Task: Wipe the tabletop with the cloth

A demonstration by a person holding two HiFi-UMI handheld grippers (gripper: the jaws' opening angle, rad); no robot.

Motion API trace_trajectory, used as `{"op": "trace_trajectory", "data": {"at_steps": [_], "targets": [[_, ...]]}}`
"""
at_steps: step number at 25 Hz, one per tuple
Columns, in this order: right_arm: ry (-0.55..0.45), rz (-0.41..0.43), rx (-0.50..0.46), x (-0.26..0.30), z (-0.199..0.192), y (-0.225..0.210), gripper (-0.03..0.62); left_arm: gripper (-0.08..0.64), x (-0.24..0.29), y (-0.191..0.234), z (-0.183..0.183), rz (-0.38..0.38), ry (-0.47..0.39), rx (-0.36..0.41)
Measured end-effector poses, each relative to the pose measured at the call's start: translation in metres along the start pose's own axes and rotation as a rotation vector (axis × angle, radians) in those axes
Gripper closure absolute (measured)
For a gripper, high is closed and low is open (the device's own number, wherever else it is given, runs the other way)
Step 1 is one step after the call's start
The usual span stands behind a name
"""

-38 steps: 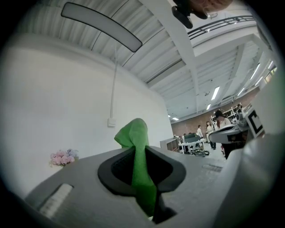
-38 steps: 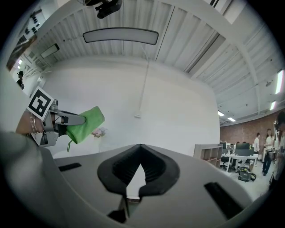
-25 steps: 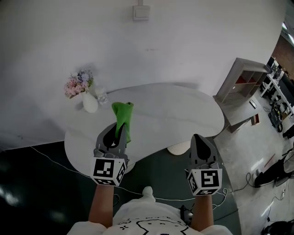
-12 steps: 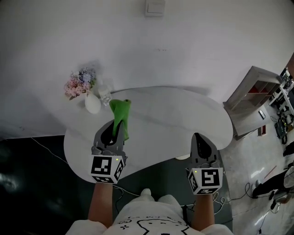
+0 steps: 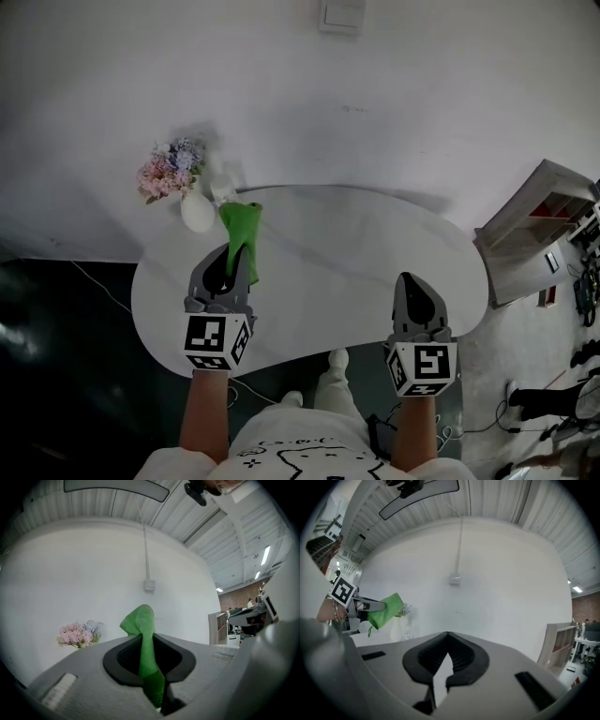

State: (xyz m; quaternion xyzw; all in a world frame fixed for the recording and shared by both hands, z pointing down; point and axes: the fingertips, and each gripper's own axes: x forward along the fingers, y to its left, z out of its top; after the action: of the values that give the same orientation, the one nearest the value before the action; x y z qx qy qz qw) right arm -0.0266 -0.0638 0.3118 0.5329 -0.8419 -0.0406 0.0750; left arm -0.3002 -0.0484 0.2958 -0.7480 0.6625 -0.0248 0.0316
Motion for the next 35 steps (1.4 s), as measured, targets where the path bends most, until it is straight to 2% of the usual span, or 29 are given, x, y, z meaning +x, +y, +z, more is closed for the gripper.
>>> {"op": "trace_trajectory", "data": {"at_steps": [4,11,19,24,30,35], "targets": [[0.002,0.038,0.015,0.03,-0.009,-0.017,0.598,0.505,0.024,0.002,-0.012,0.048,0.033,0.001],[0.029,0.104,0.026,0.09,-0.023,-0.052,0.598,0.505,0.076,0.008,-0.037,0.146,0.125,0.053],[0.076,0.182,0.036,0.148,-0.045,-0.078,0.598,0.505,0.13,0.02,-0.077,0.241,0.245,0.051],[0.123,0.229,0.051,0.173,-0.068,-0.09,0.598,0.505,0.155,0.029,-0.104,0.28,0.33,0.043],[0.169,0.275,0.089,0.198,-0.091,-0.101,0.598,0.505,0.181,0.042,-0.131,0.316,0.427,0.072],[0.207,0.324,0.074,0.212,-0.111,-0.099,0.598,0.505,0.192,0.059,-0.157,0.362,0.49,0.086]]}}
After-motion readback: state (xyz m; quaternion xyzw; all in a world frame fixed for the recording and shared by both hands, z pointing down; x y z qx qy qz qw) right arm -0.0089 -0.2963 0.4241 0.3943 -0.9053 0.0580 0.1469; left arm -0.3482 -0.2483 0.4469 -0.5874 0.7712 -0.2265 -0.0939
